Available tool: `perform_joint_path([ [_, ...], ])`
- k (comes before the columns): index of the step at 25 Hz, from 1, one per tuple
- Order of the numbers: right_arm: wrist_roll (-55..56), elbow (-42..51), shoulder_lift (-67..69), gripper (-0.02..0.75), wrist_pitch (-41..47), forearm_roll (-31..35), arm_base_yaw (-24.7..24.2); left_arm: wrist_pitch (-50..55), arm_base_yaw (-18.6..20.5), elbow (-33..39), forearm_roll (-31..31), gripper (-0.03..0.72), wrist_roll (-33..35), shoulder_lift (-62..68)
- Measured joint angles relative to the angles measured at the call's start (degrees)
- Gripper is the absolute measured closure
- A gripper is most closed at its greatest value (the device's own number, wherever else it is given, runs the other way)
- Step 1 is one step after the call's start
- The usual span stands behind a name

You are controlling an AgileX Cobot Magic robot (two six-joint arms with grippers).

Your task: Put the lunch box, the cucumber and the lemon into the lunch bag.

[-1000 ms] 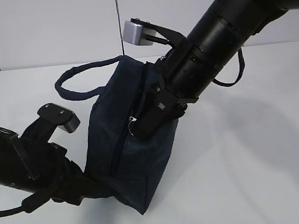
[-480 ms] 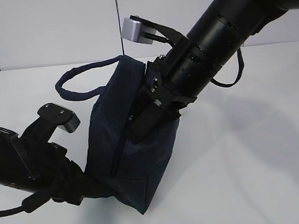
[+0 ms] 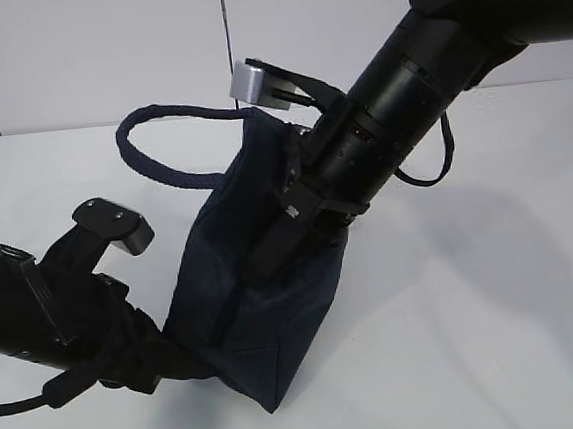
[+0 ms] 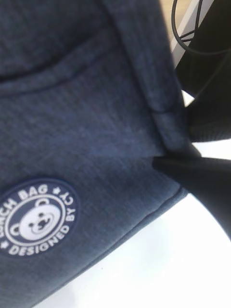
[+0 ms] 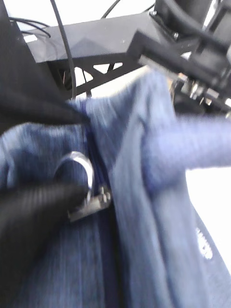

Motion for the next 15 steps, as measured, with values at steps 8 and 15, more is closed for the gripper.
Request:
perform_joint_path([
  [8, 0.8, 0.0, 1.6, 0.589, -0.2, -1.0, 0.0, 0.0, 0.0, 0.0, 0.1, 0.658, 0.0, 0.0],
  [15, 1.1, 0.0, 1.6, 0.738, -0.2, -1.8, 0.0, 0.0, 0.0, 0.0, 0.1, 0.657, 0.0, 0.0],
])
